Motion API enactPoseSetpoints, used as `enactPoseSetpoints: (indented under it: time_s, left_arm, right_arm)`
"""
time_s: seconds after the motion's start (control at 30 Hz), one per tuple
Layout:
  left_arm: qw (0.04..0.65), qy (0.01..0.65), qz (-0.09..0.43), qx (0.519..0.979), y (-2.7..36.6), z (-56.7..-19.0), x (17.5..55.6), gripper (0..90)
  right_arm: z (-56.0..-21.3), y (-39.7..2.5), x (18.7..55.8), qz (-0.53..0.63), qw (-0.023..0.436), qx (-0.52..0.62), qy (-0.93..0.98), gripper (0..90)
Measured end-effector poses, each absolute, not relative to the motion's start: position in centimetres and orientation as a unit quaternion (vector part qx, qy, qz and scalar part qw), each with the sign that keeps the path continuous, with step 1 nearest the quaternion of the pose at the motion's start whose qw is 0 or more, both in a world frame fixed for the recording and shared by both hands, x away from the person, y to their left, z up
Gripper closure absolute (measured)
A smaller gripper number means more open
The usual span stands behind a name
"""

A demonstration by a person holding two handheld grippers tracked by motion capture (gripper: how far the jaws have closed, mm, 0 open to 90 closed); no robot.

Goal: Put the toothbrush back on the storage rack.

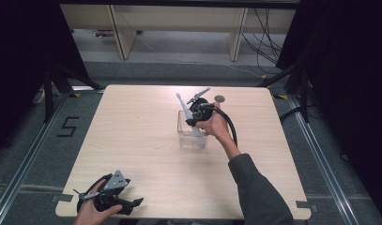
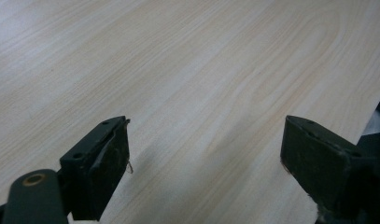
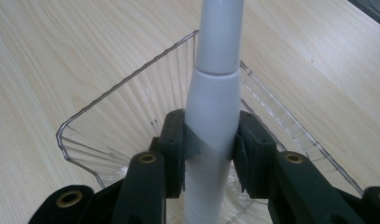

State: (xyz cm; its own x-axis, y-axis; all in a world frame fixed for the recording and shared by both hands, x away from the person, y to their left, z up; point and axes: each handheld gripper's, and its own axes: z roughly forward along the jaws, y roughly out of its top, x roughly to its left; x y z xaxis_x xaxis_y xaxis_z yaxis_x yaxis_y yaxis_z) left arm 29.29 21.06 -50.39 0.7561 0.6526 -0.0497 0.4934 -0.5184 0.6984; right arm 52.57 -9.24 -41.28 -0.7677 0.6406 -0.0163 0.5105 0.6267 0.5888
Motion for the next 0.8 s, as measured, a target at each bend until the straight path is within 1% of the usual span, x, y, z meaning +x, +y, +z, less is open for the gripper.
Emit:
enactPoseSetpoints:
  time_s: [0.03, 0.2, 0.23, 0.27, 0.37, 0.43, 0.47, 0.53, 0.57, 0.63, 0.7, 0.73, 0.8]
  left_arm:
    - [0.362, 0.331, 0.111, 0.865, 21.1, -50.4, 29.3, 15.2]
    - [0.362, 0.331, 0.11, 0.865, 21.1, -50.4, 29.3, 15.2]
    - [0.362, 0.331, 0.11, 0.865, 21.1, -50.4, 29.3, 15.2]
    - [0.362, 0.331, 0.11, 0.864, 21.1, -50.4, 29.3, 15.2]
    - [0.362, 0.331, 0.11, 0.865, 21.1, -50.4, 29.3, 15.1]
    - [0.362, 0.33, 0.11, 0.865, 21.1, -50.4, 29.3, 15.2]
    - [0.362, 0.331, 0.11, 0.865, 21.1, -50.4, 29.3, 15.2]
    - [0.362, 0.331, 0.11, 0.865, 21.1, -50.4, 29.3, 15.1]
    - [0.362, 0.33, 0.11, 0.865, 21.1, -50.4, 29.3, 15.1]
    - [0.362, 0.331, 0.111, 0.865, 21.1, -50.4, 29.3, 15.1]
    - [0.361, 0.331, 0.11, 0.865, 21.1, -50.4, 29.3, 15.1]
    - [0.362, 0.332, 0.11, 0.864, 21.1, -50.4, 29.3, 15.1]
    - [0.362, 0.332, 0.11, 0.864, 21.1, -50.4, 29.3, 15.1]
  right_arm:
    - [-41.2, -9.1, 52.3, 0.278, 0.106, 0.342, 0.891, 67.1]
    - [-41.4, -8.6, 52.6, 0.273, 0.106, 0.343, 0.893, 67.0]
    - [-41.6, -8.5, 52.8, 0.279, 0.109, 0.326, 0.897, 67.0]
    - [-41.6, -8.3, 52.7, 0.272, 0.101, 0.344, 0.893, 66.9]
    - [-41.8, -8.1, 52.9, 0.273, 0.094, 0.342, 0.894, 66.9]
    - [-42.0, -8.1, 53.1, 0.277, 0.102, 0.335, 0.895, 66.8]
    - [-41.9, -8.0, 53.0, 0.269, 0.099, 0.348, 0.893, 66.8]
    - [-42.0, -7.9, 53.0, 0.271, 0.098, 0.345, 0.893, 66.6]
    - [-42.0, -7.9, 53.0, 0.275, 0.091, 0.338, 0.895, 66.6]
    - [-42.0, -8.1, 53.1, 0.282, 0.106, 0.331, 0.894, 65.8]
    - [-41.5, -8.2, 52.9, 0.289, 0.107, 0.335, 0.89, 63.1]
    - [-41.3, -8.3, 52.8, 0.293, 0.103, 0.335, 0.889, 62.8]
    - [-40.8, -8.5, 52.5, 0.308, 0.108, 0.331, 0.885, 61.5]
